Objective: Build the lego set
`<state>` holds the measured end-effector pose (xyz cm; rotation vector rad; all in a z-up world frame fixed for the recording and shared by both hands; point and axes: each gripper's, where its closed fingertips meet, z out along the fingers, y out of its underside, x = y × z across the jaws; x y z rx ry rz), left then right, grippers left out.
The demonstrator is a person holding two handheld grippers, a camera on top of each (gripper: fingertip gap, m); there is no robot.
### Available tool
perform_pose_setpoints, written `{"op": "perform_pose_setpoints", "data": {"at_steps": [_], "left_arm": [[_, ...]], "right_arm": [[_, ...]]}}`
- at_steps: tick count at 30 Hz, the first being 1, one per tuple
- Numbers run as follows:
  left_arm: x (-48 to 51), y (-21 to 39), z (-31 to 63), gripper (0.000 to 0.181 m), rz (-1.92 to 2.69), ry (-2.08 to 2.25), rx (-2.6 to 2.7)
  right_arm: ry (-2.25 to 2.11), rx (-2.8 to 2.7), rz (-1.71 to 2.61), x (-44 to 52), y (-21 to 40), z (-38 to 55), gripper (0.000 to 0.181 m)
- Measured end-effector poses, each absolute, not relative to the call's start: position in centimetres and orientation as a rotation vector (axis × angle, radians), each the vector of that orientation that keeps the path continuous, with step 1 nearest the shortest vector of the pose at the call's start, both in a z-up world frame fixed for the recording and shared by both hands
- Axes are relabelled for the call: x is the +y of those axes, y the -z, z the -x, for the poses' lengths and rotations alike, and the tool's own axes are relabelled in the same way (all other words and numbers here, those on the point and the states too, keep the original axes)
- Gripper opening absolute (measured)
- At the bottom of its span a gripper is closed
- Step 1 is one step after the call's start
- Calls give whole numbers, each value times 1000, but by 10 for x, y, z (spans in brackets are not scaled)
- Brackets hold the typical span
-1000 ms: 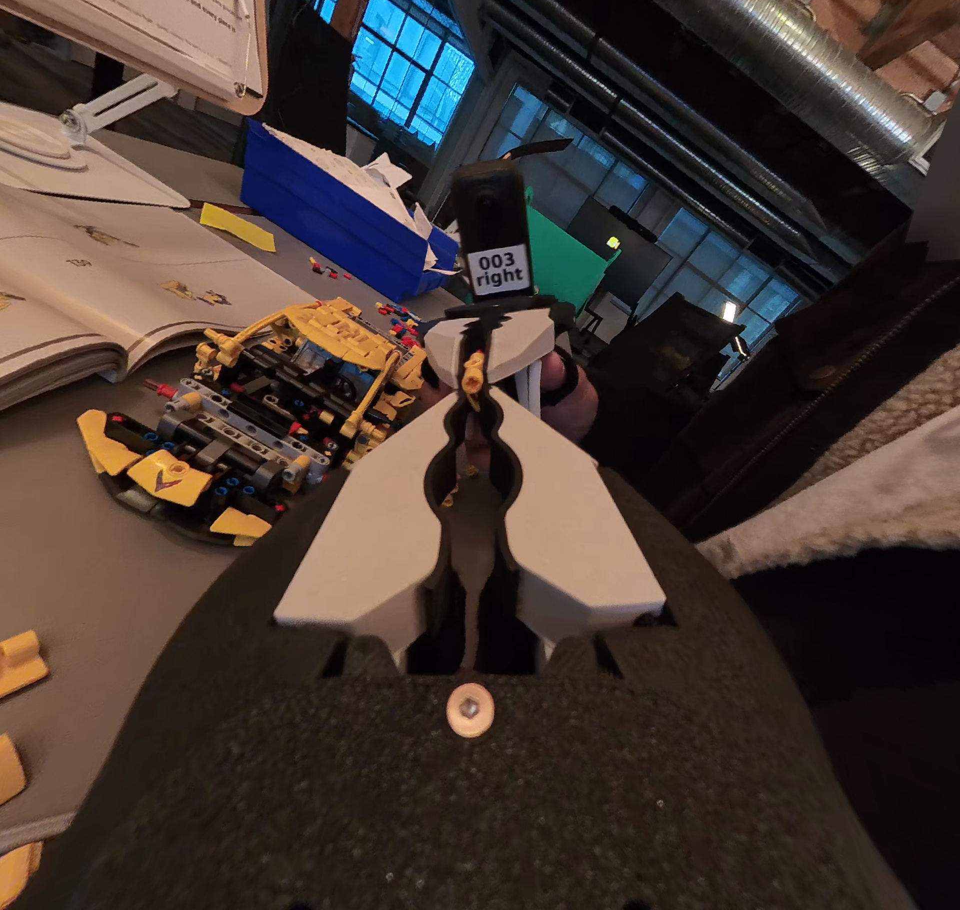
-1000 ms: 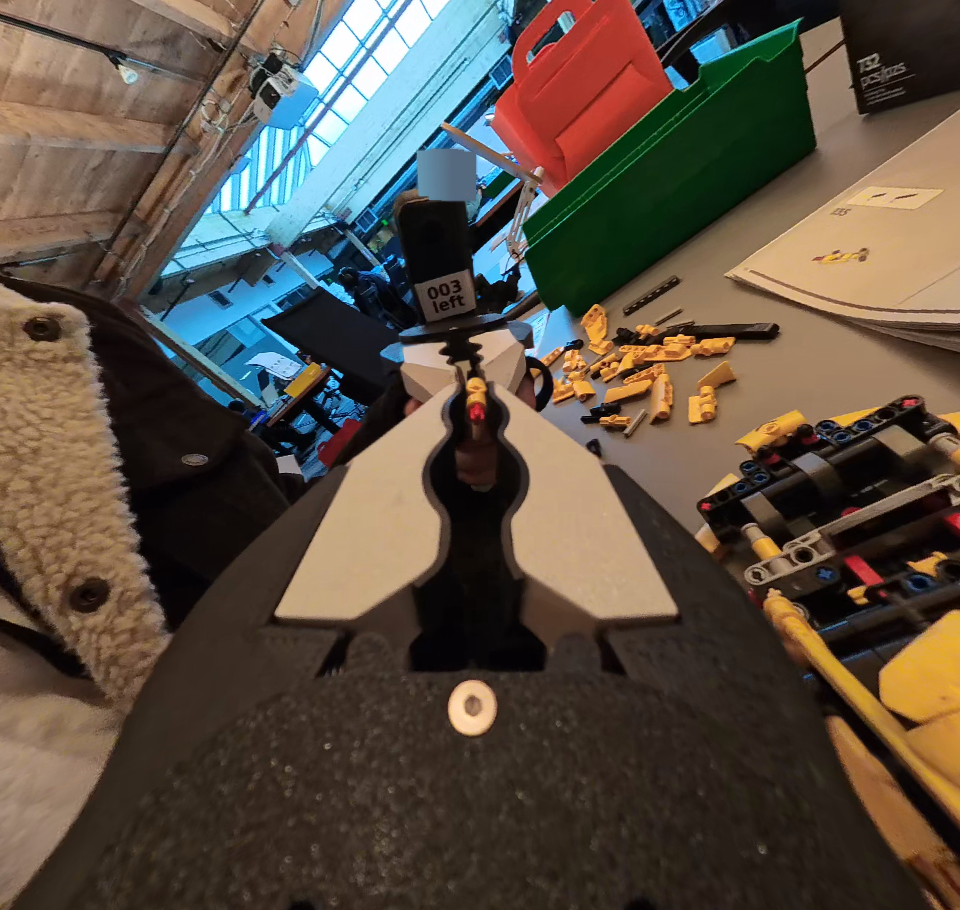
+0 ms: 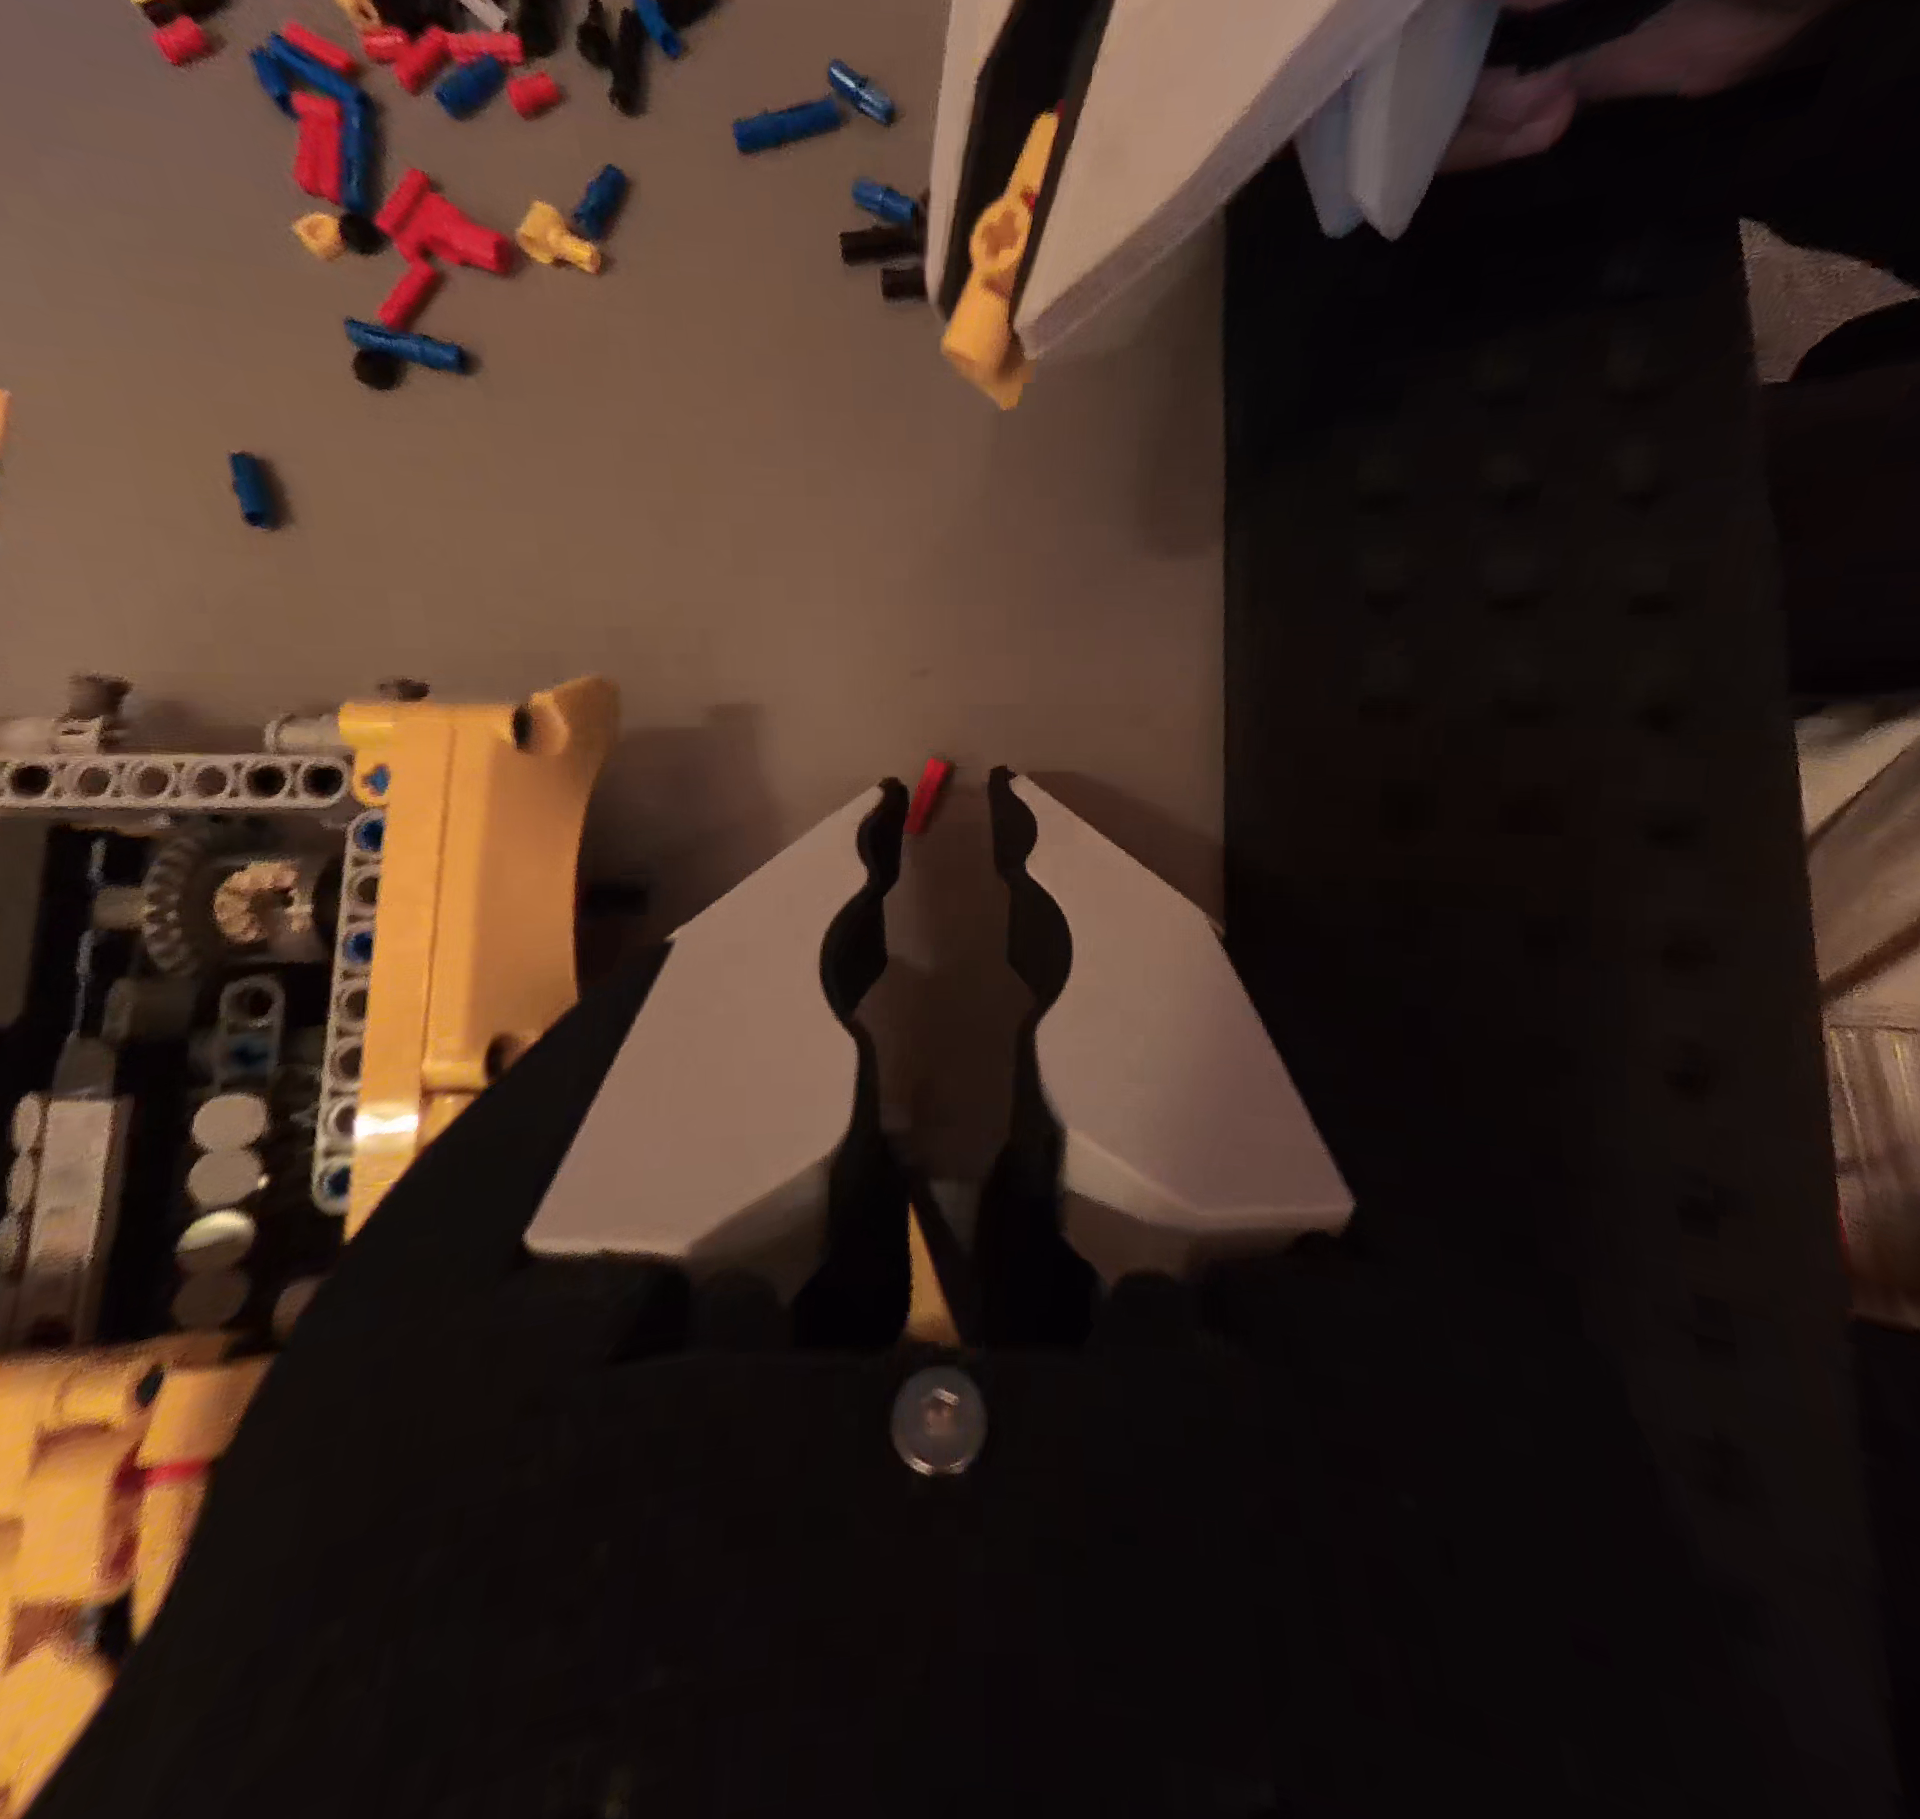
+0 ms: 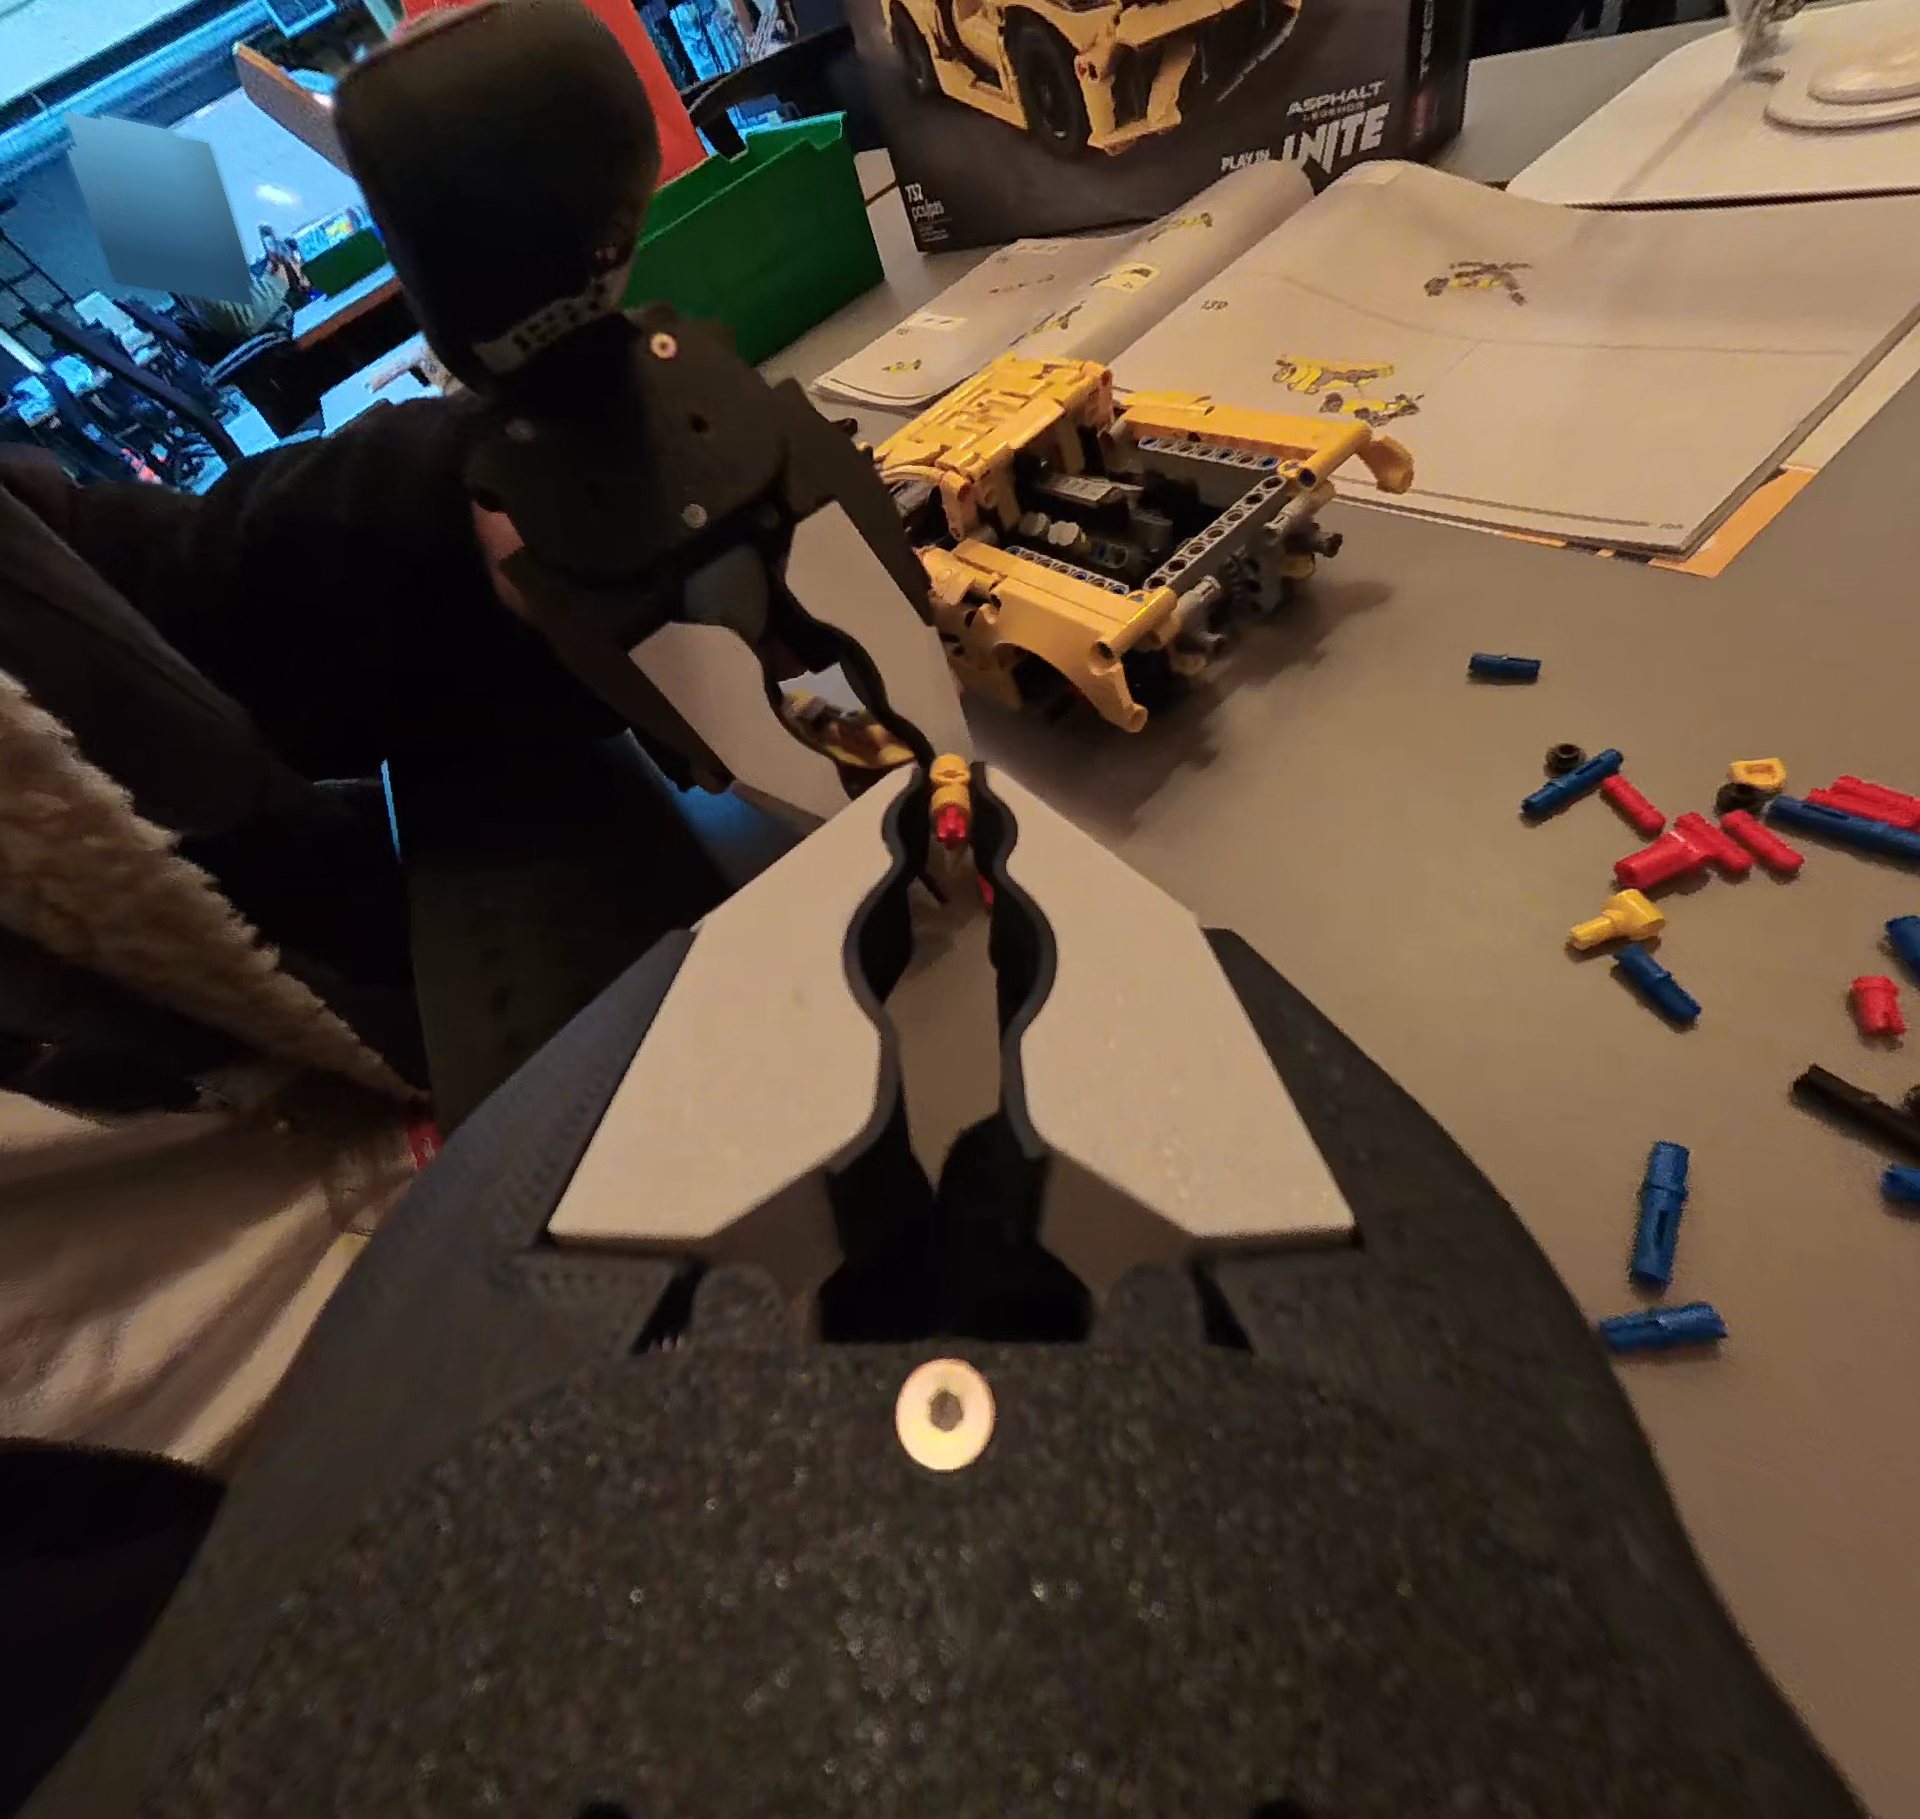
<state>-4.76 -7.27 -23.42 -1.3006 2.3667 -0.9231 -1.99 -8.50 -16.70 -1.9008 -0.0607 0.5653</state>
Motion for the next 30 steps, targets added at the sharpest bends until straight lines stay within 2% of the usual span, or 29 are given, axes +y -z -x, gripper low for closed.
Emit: {"op": "perform_pose_setpoints", "data": {"at_steps": [5,7,12,14,16,20,25,30], "left_arm": [[-71,243,45,16,1313,862,2396],[-74,244,47,5,1310,886,2411],[-69,241,47,3,1275,872,2402],[-70,211,41,3,1252,1080,2279],[-59,151,32,3,1261,1426,2015],[0,46,42,3,1144,1883,1523],[65,11,87,2,1059,2090,1179],[103,16,120,2,1054,2229,989]], "right_arm": [[-561,-104,1919,-85,169,26,6],[-566,-103,1926,-85,171,26,6],[-588,-57,1911,-83,167,20,6],[-627,-45,1873,-80,154,13,6],[-635,-102,1910,-71,136,9,6],[-593,-325,1812,-20,61,14,6],[-839,-476,1453,57,0,67,5],[-1103,-270,1162,101,3,96,5]]}}
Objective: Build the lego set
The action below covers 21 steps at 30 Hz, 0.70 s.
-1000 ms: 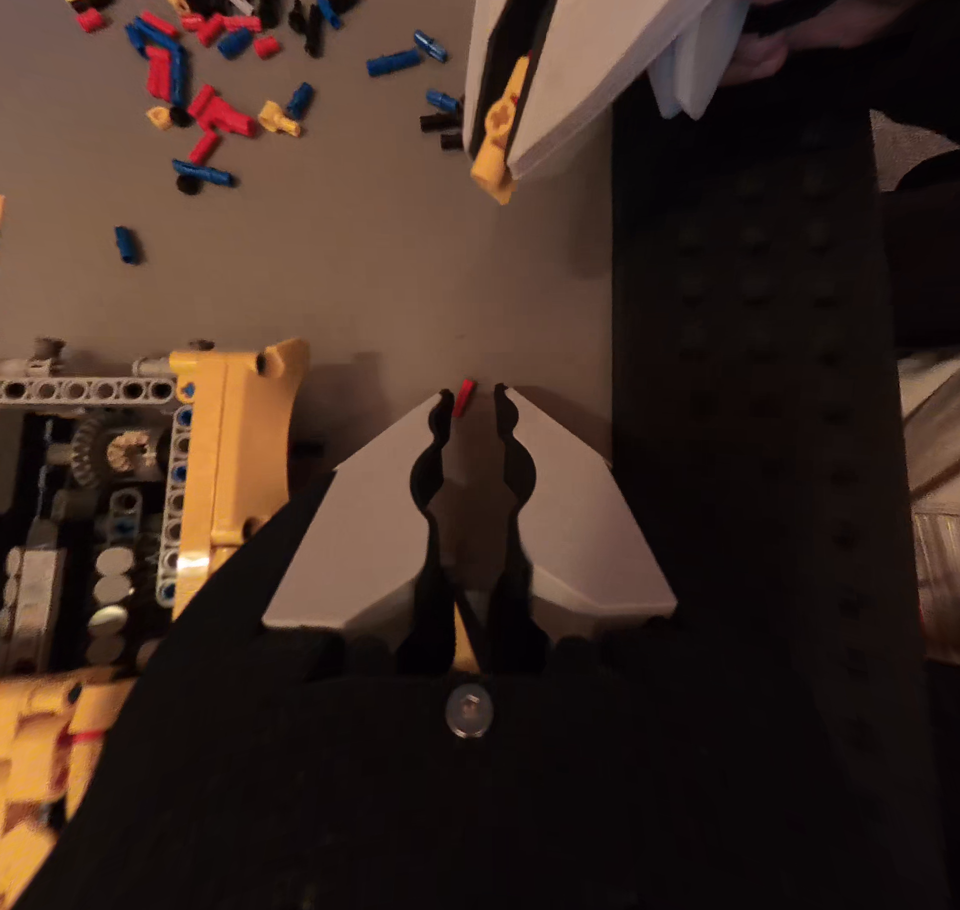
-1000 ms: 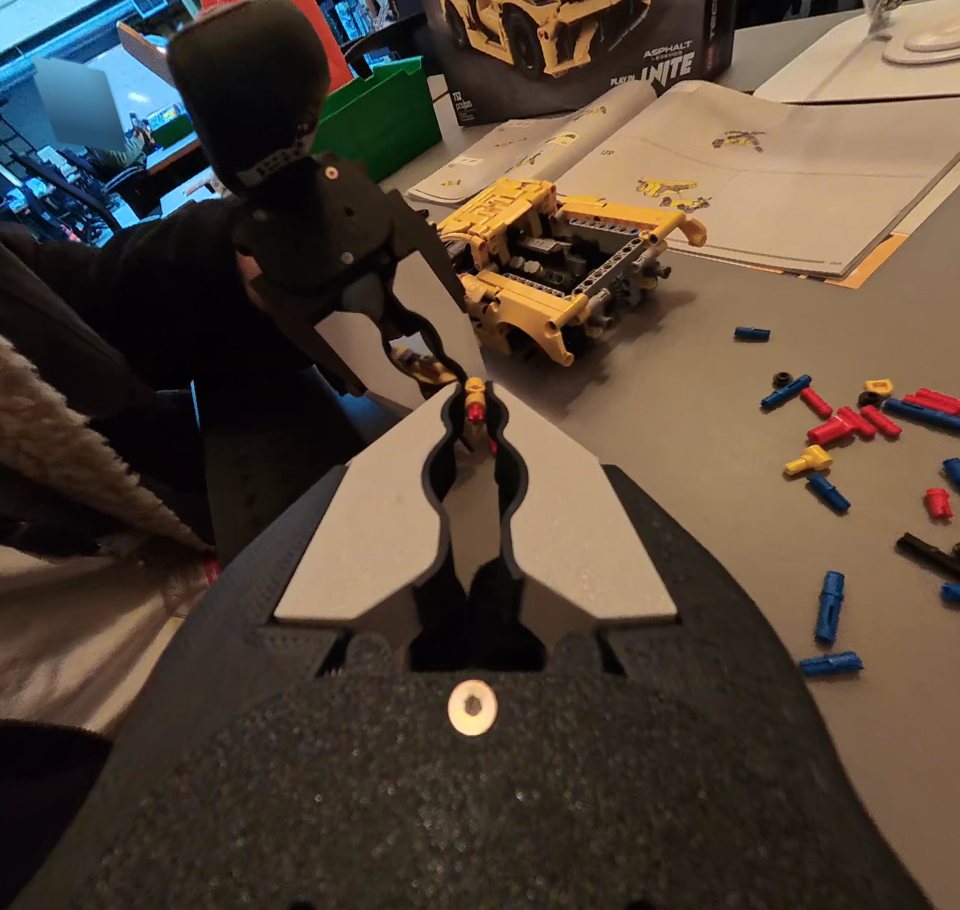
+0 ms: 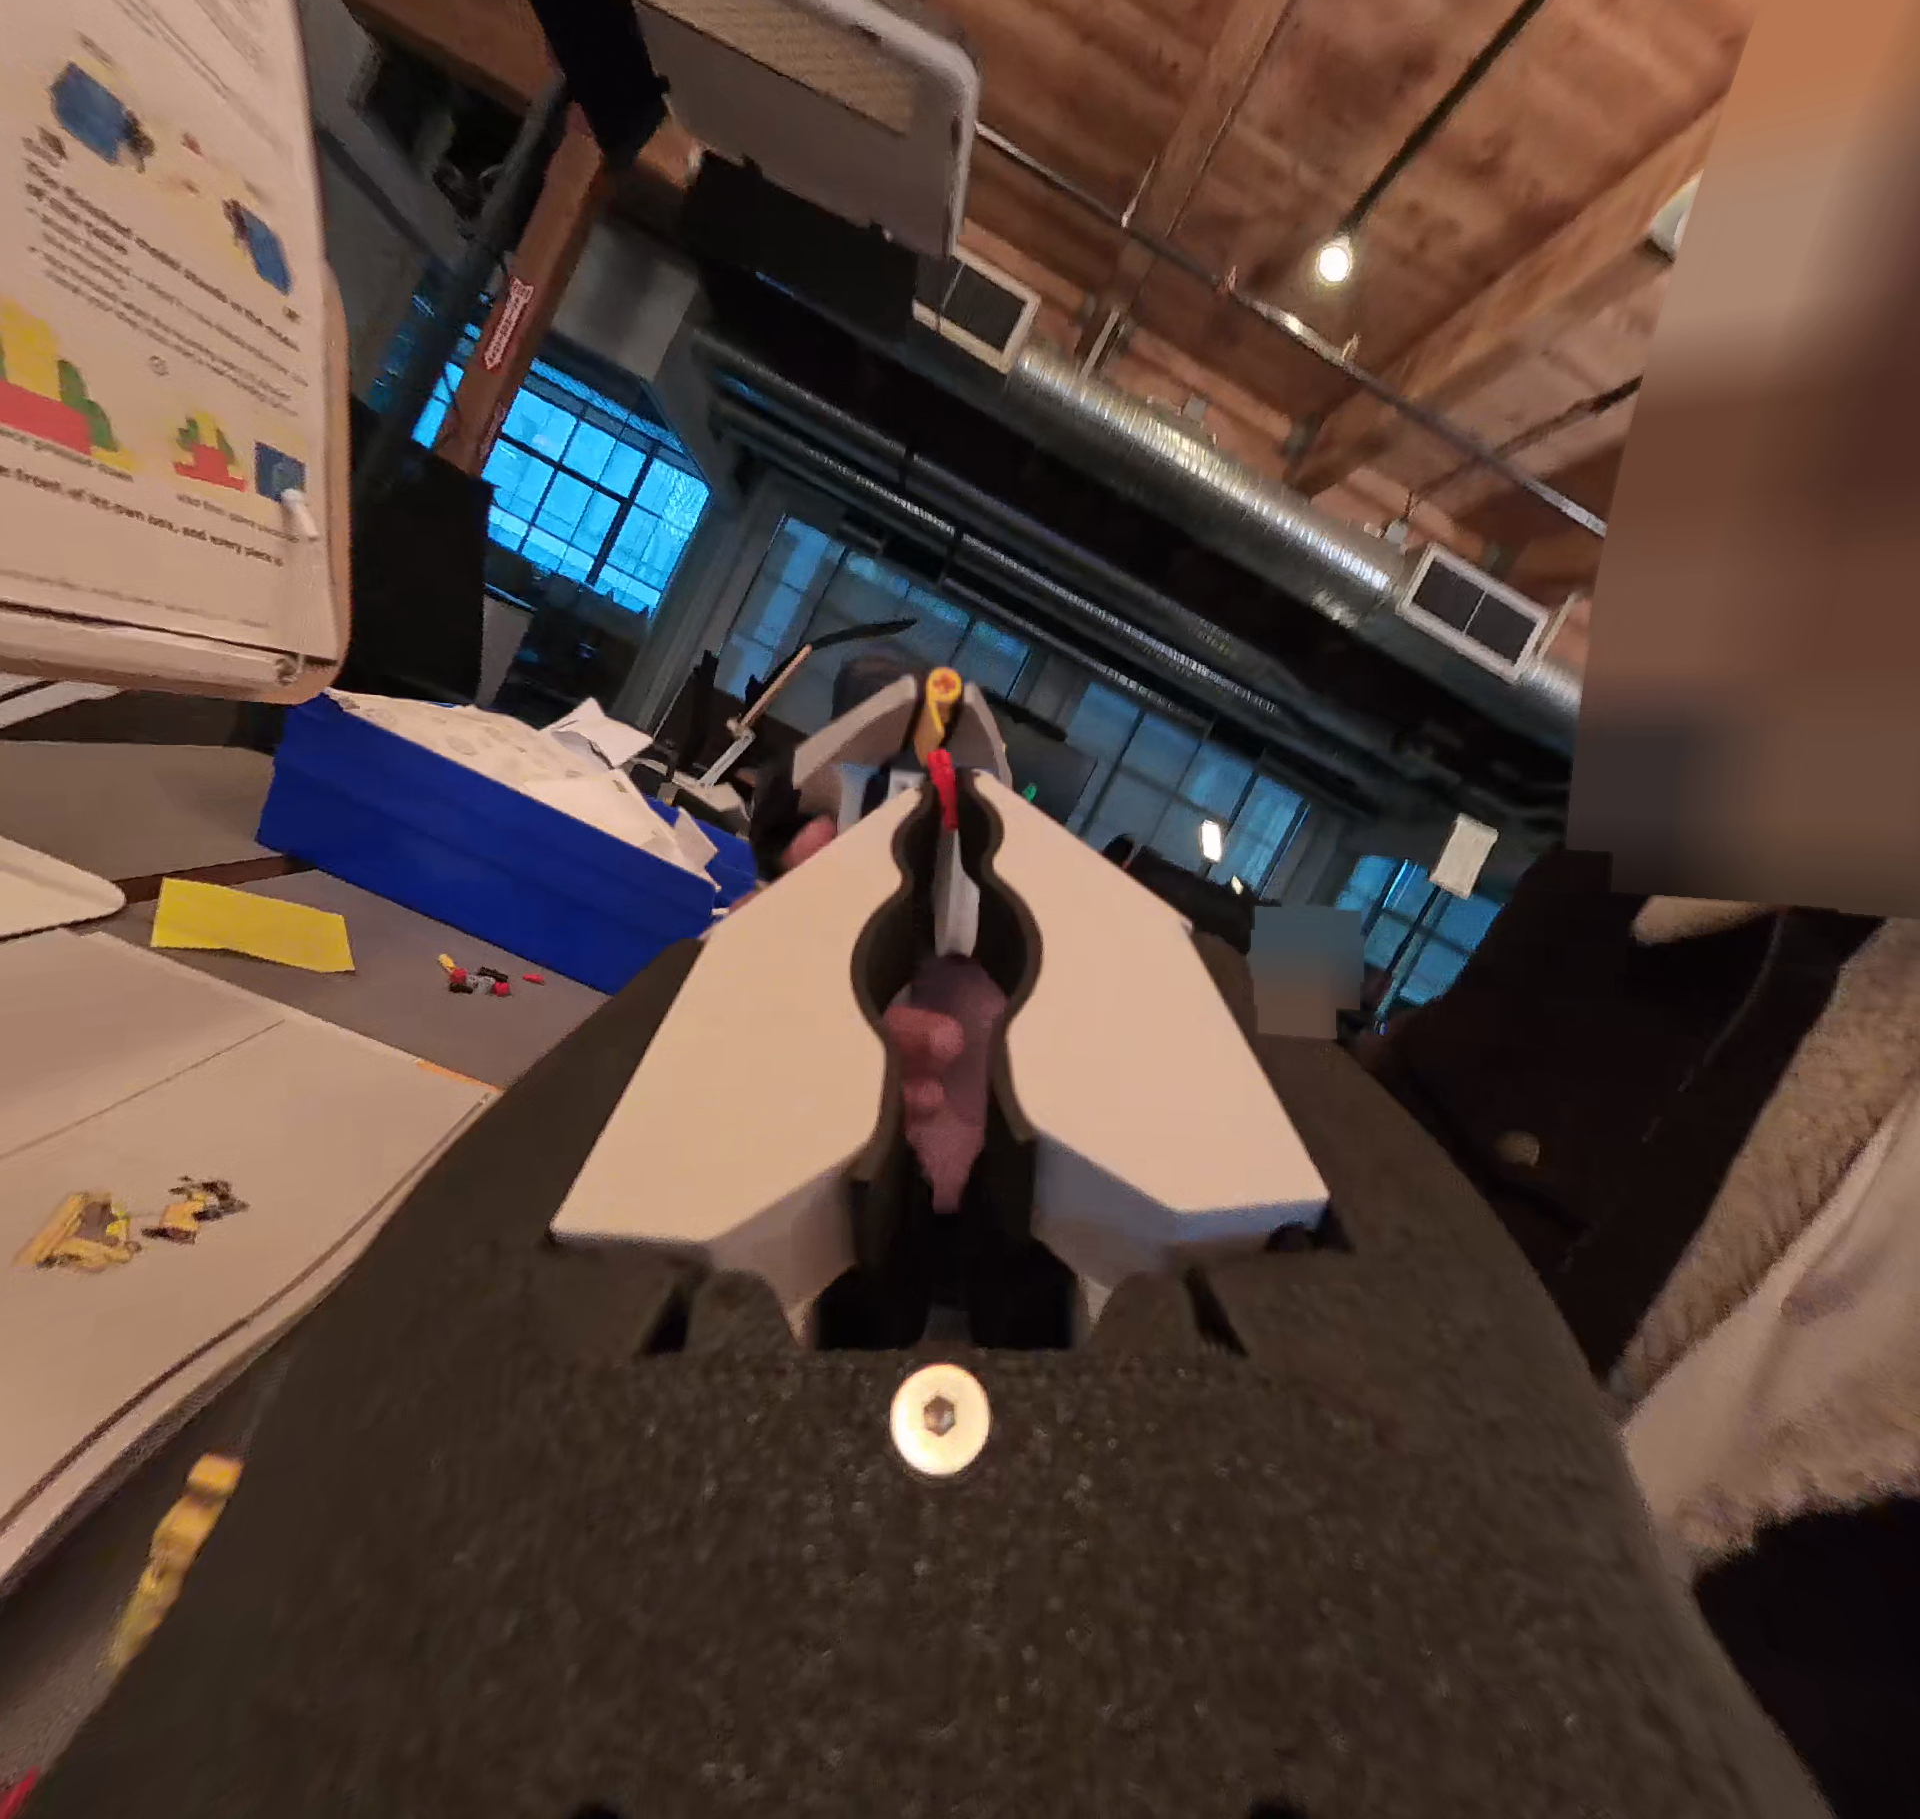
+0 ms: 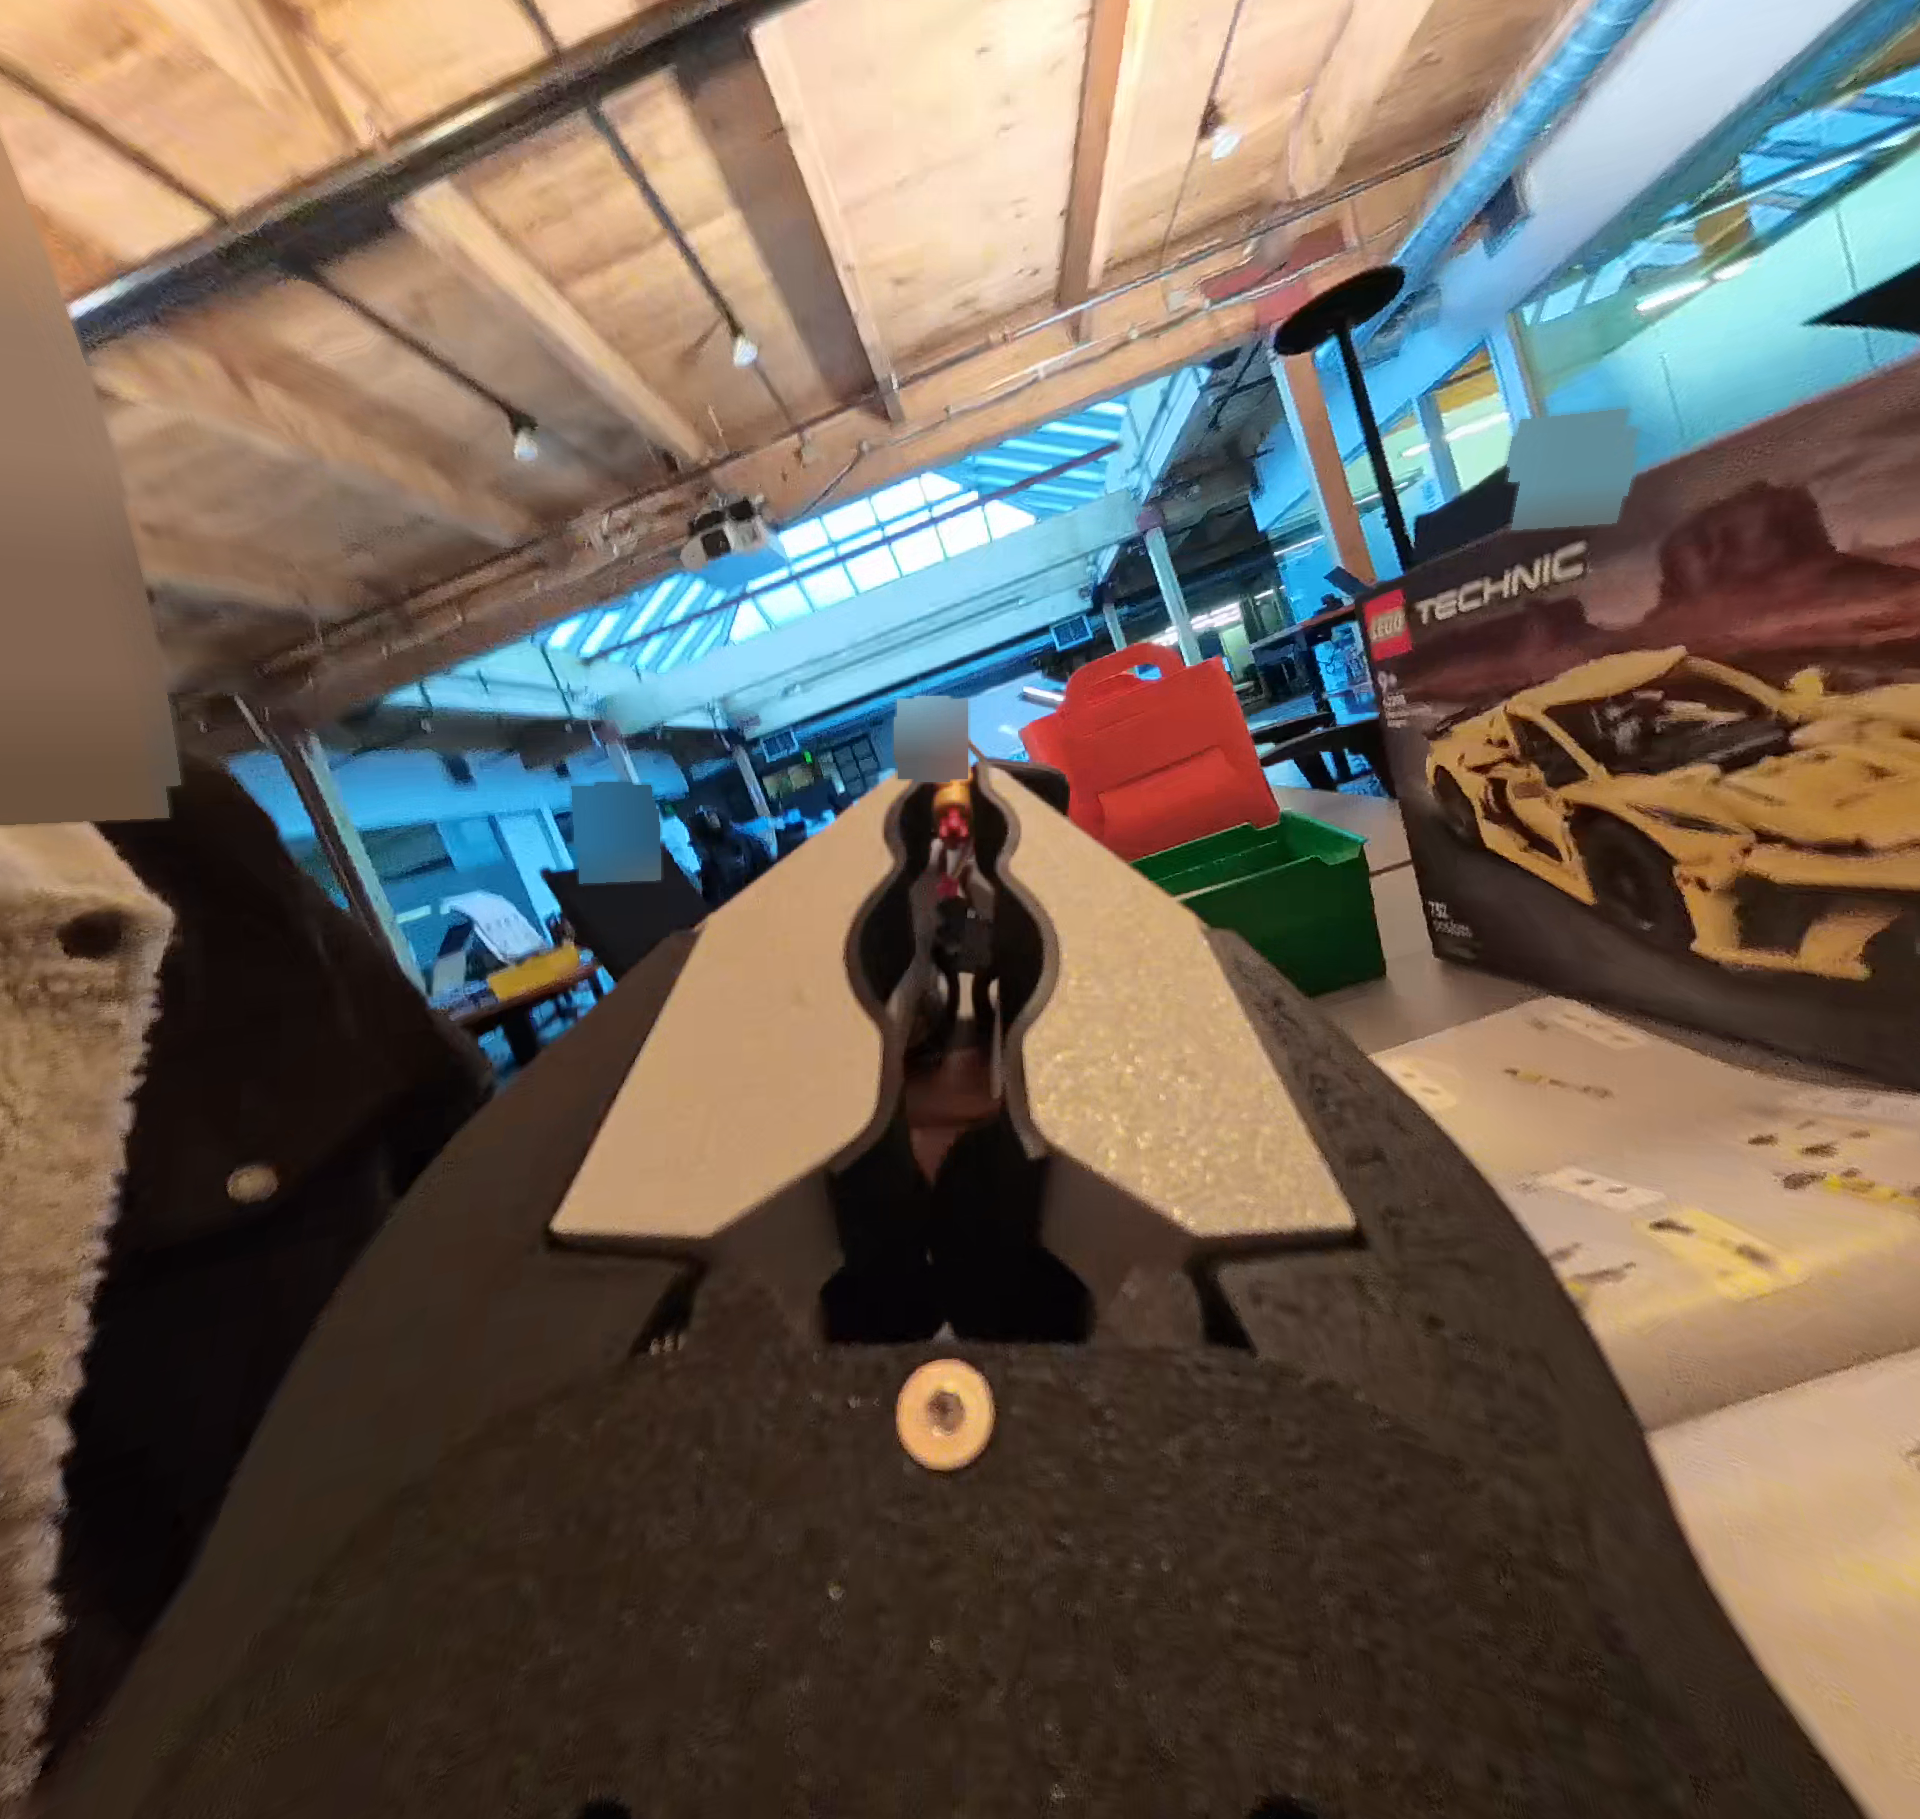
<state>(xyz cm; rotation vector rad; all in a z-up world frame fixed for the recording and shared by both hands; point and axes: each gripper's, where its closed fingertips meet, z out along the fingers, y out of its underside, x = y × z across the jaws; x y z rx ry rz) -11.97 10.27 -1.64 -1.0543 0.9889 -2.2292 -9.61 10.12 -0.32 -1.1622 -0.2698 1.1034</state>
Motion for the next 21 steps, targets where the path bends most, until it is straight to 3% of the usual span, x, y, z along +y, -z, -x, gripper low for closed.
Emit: {"op": "perform_pose_setpoints", "data": {"at_steps": [21], "left_arm": [[79,40,107,2,1109,2158,1182]], "right_arm": [[-866,-428,1446,95,34,112,5]]}}
